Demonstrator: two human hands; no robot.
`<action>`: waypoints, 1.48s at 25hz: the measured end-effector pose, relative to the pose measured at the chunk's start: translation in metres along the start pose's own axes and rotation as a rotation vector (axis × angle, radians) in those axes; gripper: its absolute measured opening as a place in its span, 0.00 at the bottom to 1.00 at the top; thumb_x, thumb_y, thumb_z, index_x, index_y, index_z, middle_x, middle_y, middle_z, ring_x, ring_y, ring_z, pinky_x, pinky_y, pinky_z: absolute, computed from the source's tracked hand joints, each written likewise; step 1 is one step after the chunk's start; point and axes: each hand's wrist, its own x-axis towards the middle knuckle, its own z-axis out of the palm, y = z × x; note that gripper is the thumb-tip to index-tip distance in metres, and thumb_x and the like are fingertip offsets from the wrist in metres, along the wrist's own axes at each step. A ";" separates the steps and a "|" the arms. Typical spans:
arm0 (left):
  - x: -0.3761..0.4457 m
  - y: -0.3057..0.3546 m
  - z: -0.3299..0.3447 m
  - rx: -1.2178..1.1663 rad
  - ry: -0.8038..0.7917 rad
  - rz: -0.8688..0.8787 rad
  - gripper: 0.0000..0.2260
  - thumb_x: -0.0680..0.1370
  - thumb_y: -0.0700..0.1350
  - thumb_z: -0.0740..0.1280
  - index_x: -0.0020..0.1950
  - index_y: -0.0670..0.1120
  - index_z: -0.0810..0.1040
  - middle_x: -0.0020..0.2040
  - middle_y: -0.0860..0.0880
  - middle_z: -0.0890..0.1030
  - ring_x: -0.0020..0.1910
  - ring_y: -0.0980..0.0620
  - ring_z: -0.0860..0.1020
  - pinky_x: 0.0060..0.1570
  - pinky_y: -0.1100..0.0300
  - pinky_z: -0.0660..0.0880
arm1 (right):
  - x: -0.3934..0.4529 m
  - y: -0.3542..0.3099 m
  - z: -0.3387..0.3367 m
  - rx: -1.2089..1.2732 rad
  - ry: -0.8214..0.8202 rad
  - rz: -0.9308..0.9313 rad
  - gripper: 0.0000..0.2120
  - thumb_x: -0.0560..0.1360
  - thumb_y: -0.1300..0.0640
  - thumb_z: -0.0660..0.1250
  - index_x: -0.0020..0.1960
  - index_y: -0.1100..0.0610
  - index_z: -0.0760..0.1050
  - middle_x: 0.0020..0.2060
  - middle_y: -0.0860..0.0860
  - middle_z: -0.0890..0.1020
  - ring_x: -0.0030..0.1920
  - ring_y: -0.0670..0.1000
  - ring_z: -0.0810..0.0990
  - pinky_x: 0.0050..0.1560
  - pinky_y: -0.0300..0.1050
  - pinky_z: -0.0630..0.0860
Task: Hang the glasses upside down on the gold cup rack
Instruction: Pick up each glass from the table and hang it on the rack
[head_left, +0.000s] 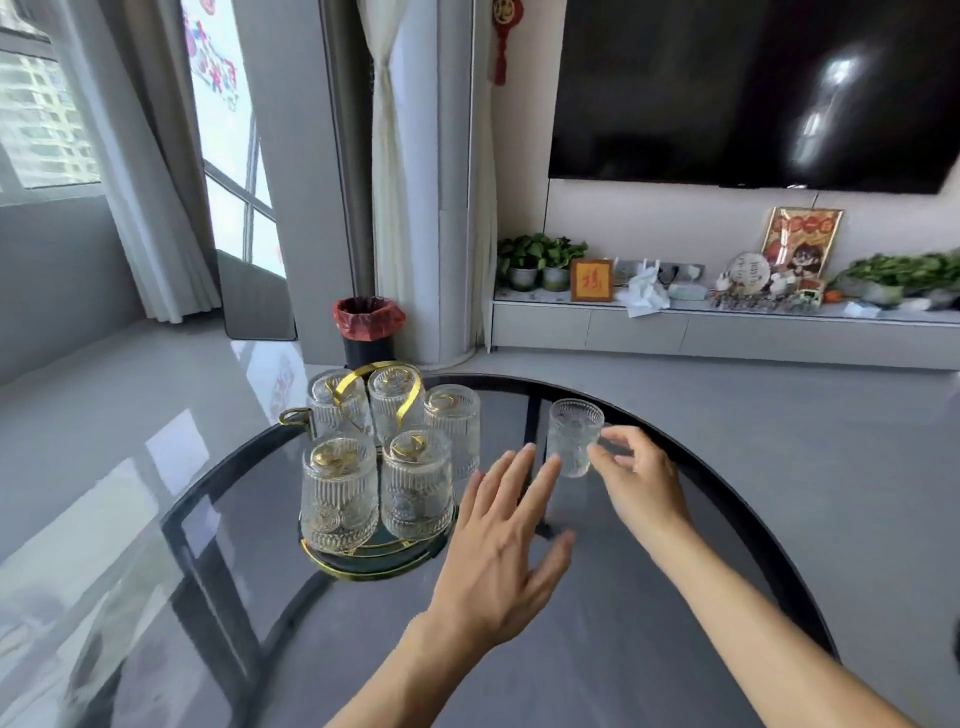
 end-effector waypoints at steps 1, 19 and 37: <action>-0.002 -0.001 0.018 0.010 -0.079 -0.076 0.31 0.80 0.61 0.55 0.80 0.56 0.50 0.81 0.50 0.54 0.80 0.49 0.50 0.76 0.46 0.50 | -0.002 0.015 -0.008 0.005 -0.008 0.037 0.14 0.75 0.50 0.69 0.59 0.51 0.76 0.57 0.48 0.81 0.56 0.54 0.80 0.50 0.47 0.73; 0.014 -0.065 0.096 0.332 -0.412 -0.280 0.36 0.76 0.72 0.42 0.80 0.57 0.51 0.82 0.47 0.49 0.80 0.48 0.43 0.77 0.45 0.40 | 0.079 0.087 0.088 0.100 0.044 0.205 0.50 0.62 0.49 0.78 0.77 0.46 0.54 0.70 0.55 0.72 0.68 0.59 0.71 0.67 0.56 0.68; -0.005 0.012 0.006 -0.588 0.155 -0.502 0.41 0.61 0.63 0.78 0.72 0.61 0.68 0.60 0.56 0.81 0.61 0.61 0.77 0.64 0.55 0.74 | -0.071 0.019 0.020 0.268 -0.522 -0.086 0.38 0.59 0.50 0.83 0.62 0.33 0.69 0.59 0.30 0.77 0.61 0.38 0.76 0.59 0.51 0.78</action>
